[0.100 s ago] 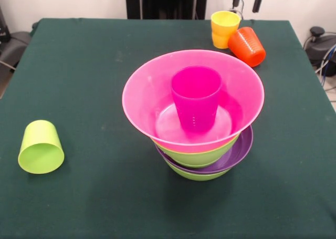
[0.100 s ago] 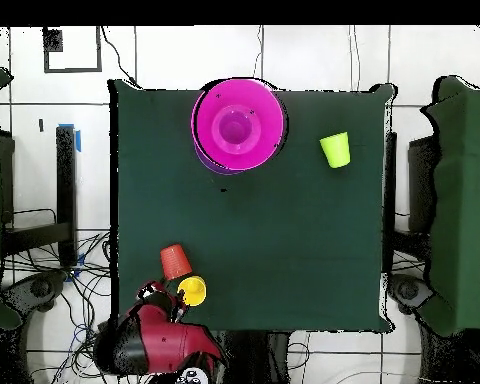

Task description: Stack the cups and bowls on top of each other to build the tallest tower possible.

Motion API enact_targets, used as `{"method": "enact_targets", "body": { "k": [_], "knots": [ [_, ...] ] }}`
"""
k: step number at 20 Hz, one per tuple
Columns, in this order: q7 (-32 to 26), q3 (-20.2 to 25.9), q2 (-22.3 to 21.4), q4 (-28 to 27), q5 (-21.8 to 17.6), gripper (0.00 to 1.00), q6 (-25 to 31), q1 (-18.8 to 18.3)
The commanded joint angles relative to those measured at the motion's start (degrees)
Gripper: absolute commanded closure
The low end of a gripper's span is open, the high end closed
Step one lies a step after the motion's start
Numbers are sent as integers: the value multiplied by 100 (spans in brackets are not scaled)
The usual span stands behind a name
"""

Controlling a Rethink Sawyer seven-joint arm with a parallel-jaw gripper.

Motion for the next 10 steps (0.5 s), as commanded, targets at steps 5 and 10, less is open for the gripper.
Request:
{"method": "enact_targets", "body": {
  "k": [5,10],
  "knots": [
    [1473,779,818,493,22,0,-867,-128],
    [1706,876,1238,574,39,0,-1399,-97]
  ]
}}
